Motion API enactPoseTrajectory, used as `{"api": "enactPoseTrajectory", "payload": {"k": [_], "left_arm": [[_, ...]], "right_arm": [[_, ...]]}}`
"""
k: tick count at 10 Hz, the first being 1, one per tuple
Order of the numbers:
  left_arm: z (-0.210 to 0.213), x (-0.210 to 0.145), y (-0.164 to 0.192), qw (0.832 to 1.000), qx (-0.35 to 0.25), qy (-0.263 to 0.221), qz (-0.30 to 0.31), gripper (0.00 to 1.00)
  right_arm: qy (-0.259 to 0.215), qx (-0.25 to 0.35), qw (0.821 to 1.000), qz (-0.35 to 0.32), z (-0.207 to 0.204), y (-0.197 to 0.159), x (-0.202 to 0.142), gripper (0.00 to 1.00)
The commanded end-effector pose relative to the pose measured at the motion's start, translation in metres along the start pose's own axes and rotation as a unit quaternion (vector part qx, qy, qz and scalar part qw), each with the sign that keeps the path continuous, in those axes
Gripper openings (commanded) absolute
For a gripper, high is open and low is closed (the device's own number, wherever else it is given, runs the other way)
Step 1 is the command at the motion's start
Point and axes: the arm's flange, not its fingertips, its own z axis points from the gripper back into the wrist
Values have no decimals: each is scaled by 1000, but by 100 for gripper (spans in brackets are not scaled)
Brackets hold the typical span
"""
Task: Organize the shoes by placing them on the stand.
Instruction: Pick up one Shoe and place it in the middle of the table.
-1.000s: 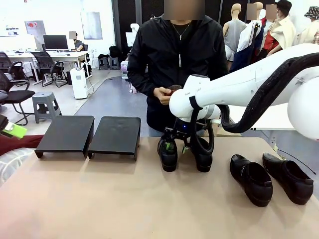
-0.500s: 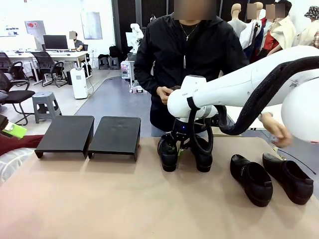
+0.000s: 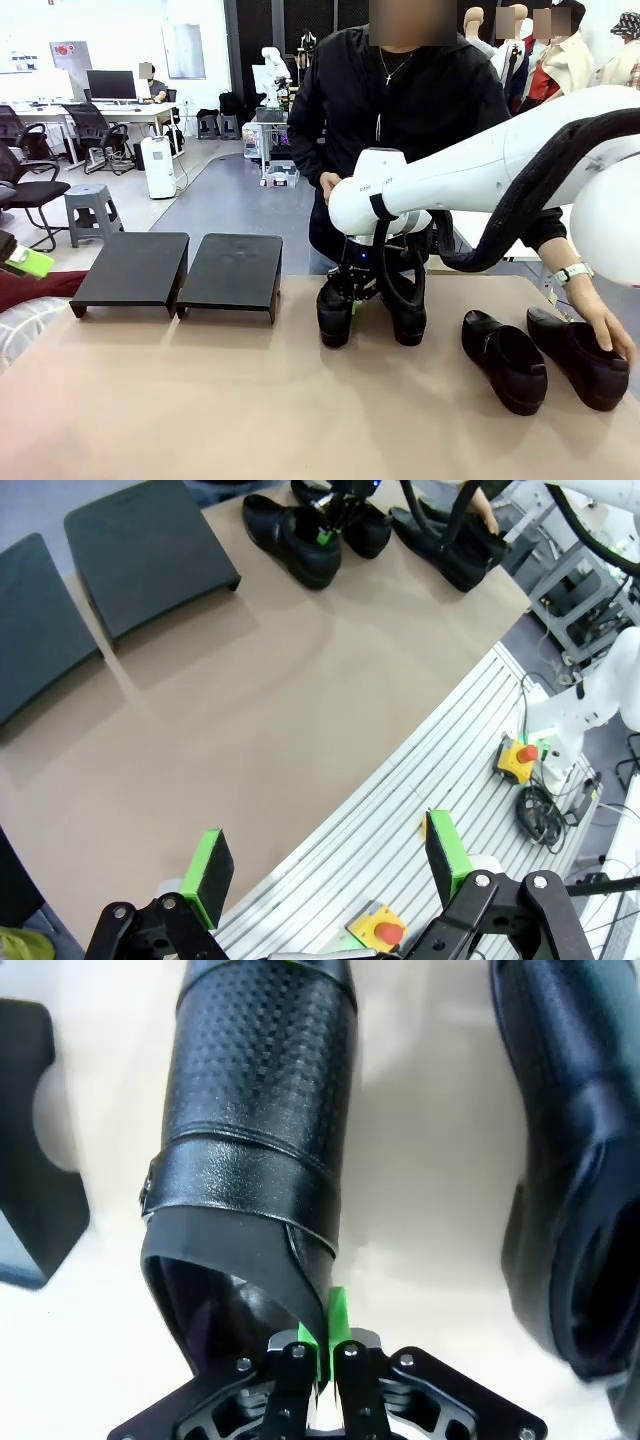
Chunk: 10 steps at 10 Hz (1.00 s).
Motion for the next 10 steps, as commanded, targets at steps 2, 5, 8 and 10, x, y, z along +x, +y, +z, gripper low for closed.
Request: {"api": "enactPoseTrajectory", "payload": {"k": [2, 5, 8, 10], "left_arm": [[1, 1, 2, 1000, -11, -4, -7, 100], [1, 1, 2, 1000, -11, -4, -7, 100], [1, 1, 2, 1000, -11, -4, -7, 100], [1, 1, 2, 1000, -11, -4, -7, 100]], "right_arm": [[45, -28, 999, -8, 25, -4, -122, 0], [25, -58, 998, 22, 18, -23, -207, 0], [53, -75, 995, 29, 8, -9, -201, 0], [53, -75, 995, 29, 8, -9, -201, 0]]}}
